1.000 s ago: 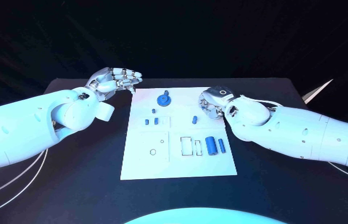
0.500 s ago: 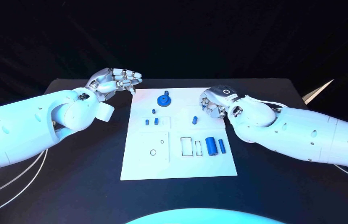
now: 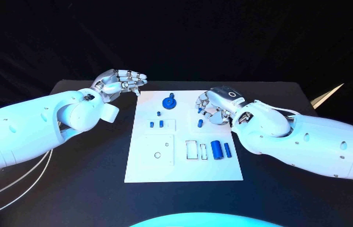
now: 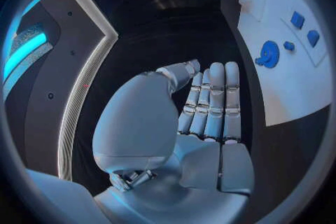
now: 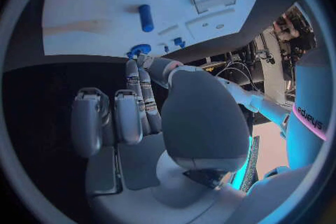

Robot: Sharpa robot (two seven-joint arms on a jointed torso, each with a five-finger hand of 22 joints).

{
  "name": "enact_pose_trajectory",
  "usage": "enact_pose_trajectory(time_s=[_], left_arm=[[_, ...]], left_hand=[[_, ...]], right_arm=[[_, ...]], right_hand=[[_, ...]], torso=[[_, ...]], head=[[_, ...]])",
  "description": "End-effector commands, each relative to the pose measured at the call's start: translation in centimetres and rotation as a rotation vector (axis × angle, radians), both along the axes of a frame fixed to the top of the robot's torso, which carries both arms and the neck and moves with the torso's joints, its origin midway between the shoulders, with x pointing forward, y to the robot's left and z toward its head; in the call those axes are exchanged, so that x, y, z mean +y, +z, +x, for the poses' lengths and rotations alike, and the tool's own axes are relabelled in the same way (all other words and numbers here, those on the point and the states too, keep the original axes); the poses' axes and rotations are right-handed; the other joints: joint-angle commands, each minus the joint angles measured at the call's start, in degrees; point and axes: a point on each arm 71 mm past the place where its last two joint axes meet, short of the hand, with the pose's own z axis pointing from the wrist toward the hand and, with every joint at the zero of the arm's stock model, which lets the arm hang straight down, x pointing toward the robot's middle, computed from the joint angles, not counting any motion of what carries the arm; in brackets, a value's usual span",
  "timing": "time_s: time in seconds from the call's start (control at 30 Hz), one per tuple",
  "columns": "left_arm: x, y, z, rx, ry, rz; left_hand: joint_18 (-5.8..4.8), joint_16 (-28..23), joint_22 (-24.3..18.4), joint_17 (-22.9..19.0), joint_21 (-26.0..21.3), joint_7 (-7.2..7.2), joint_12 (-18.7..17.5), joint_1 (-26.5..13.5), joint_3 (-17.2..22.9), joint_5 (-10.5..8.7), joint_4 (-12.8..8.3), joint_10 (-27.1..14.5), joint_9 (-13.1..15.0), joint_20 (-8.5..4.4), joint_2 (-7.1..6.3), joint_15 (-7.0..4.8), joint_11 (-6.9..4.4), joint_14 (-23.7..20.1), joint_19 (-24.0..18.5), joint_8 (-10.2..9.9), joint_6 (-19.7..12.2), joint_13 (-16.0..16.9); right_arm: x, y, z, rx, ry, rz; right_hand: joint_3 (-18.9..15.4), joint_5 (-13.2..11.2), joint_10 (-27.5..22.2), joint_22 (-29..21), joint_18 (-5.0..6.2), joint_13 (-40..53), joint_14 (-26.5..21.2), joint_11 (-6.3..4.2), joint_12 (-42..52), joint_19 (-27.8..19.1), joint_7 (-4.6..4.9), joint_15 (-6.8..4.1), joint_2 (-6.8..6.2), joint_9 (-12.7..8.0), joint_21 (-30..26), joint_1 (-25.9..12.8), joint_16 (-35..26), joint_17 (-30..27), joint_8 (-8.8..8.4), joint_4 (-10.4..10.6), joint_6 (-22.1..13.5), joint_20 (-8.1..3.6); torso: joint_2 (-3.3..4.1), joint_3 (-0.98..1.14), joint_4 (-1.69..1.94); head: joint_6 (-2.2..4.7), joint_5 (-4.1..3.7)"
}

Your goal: Assemble the parts on the task board

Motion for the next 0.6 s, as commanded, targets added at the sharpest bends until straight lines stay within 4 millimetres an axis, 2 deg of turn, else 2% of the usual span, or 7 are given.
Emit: enact_pose_trajectory(time_s=[0.03,0.17,0.3,0.47,0.6], left_arm=[[-0.3,0.1,0.0,-0.001,-0.007,-0.007],[-0.4,0.0,0.1,0.0,-0.007,-0.01],[-0.5,0.0,0.1,0.0,-0.004,-0.014],[-0.6,0.1,0.1,-0.001,0.002,-0.019],[-0.8,0.1,0.2,-0.001,0.007,-0.022]], left_hand=[[-0.08,-0.79,-0.59,-0.61,-0.75,0.29,0.09,-0.31,-1.83,0.96,-0.51,-0.8,1.02,0.35,0.21,0.36,0.23,-0.49,0.0,-0.43,-0.7,-0.65],[-0.08,-0.79,-0.59,-0.61,-0.75,0.29,0.09,-0.31,-1.83,0.96,-0.51,-0.8,1.02,0.35,0.21,0.36,0.23,-0.49,0.0,-0.43,-0.7,-0.65],[-0.08,-0.86,-0.64,-0.65,-0.82,0.31,0.1,-0.27,-1.84,0.97,-0.54,-0.86,1.02,0.36,0.21,0.37,0.25,-0.54,-0.01,-0.45,-0.74,-0.67],[-0.08,-0.86,-0.64,-0.65,-0.82,0.31,0.1,-0.27,-1.84,0.97,-0.54,-0.86,1.02,0.36,0.21,0.37,0.25,-0.54,-0.01,-0.45,-0.74,-0.67],[-0.08,-0.91,-0.67,-0.68,-0.87,0.32,0.11,-0.28,-1.87,0.96,-0.54,-0.89,1.03,0.38,0.21,0.39,0.26,-0.56,-0.02,-0.45,-0.77,-0.68]], right_arm=[[1.5,0.4,-0.9,-0.002,0.045,0.029],[3.2,0.5,-1.9,0.004,0.093,0.052],[4.8,0.2,-2.6,0.015,0.133,0.064],[6.2,-1.0,-3.1,0.036,0.163,0.066],[7.1,-2.1,-3.5,0.058,0.177,0.062]], right_hand=[[2.35,0.83,3.03,11.3,-1.71,1.13,2.98,-1.66,0.55,3.29,0.3,-0.24,2.6,1.08,1.05,-0.26,0.32,-0.24,1.54,-1.3,0.99,-0.45],[2.36,0.83,3.04,11.25,-1.69,1.13,2.98,-1.66,0.54,3.26,0.3,-0.24,2.59,1.08,0.94,-0.28,0.33,-0.23,1.53,-1.32,0.99,-0.46],[2.39,0.82,3.04,11.2,-1.66,1.13,2.98,-1.65,0.51,3.22,0.32,-0.24,2.57,1.1,0.81,-0.32,0.31,-0.26,1.53,-1.36,0.99,-0.48],[2.4,0.82,3.05,11.16,-1.64,1.13,2.95,-1.65,0.49,3.19,0.33,-0.25,2.56,1.11,0.72,-0.34,0.24,-0.37,1.53,-1.39,0.99,-0.48],[2.4,0.82,3.05,11.16,-1.64,1.13,2.95,-1.65,0.49,3.19,0.33,-0.25,2.56,1.11,0.72,-0.34,0.24,-0.37,1.53,-1.39,0.99,-0.48]], torso=[[0.01,0.01,0.17],[0.01,-0.07,0.2],[0.04,-0.16,0.05],[0.1,-0.15,0.16],[0.15,-0.17,0.19]], head=[[0.03,1.07],[-0.09,2.12],[-0.5,3.7],[-0.69,4.68],[-1.12,5.45]])
